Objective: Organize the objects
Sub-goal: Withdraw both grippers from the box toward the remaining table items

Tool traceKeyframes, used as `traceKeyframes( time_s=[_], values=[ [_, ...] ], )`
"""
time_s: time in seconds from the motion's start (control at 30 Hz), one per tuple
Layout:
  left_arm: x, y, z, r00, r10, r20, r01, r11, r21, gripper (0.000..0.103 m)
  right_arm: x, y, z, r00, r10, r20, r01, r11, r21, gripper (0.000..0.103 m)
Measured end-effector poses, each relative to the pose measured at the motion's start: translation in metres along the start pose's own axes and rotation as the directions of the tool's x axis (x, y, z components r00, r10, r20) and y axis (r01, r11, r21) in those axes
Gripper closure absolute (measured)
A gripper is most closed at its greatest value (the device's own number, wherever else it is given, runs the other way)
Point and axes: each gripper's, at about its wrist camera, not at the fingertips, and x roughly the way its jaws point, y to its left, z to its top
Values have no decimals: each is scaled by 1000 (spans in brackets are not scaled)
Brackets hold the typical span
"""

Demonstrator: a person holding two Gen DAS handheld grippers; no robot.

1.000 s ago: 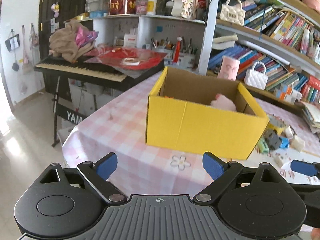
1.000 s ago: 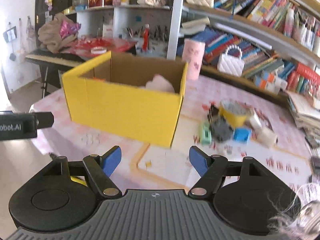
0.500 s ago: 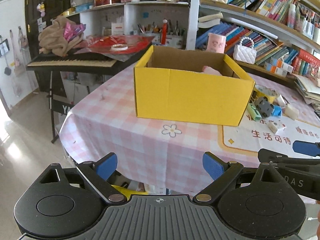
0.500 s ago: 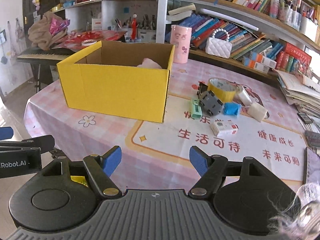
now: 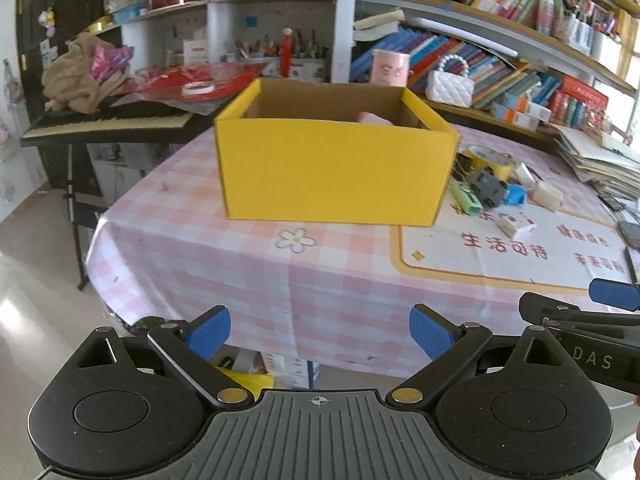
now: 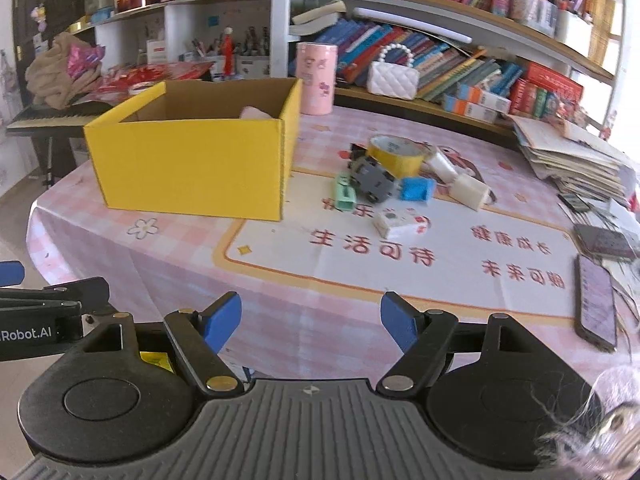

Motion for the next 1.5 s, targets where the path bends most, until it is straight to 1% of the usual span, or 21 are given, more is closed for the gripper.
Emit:
traceKeyframes(
  time_s=[0.4,0.7,0.87,0.97,1.2,1.37,1.5],
  values=[
    [5,-31,2,996,-88,-6,88,993,74,5,-12,-30,-12,995,-95,-12,96,993,72,24],
    [13,-52,5,992,-121,-18,122,987,107,5,-10,-51,-17,991,-130,-34,133,985,109,23],
    [19,-70,7,989,-142,-31,145,980,134,5,-6,-66,-18,988,-147,-47,152,980,129,22],
    [23,-80,10,989,-146,-36,150,977,150,5,-2,-76,-17,987,-151,-56,157,978,139,22],
    [34,-98,19,989,-141,-46,147,979,143,5,12,-93,-7,989,-137,-65,144,980,134,21],
    [46,-111,25,990,-130,-62,137,983,125,5,23,-107,1,990,-122,-70,130,984,122,21],
    [57,-124,30,989,-123,-80,132,985,112,5,30,-122,7,990,-125,-63,132,984,121,21]
  ],
)
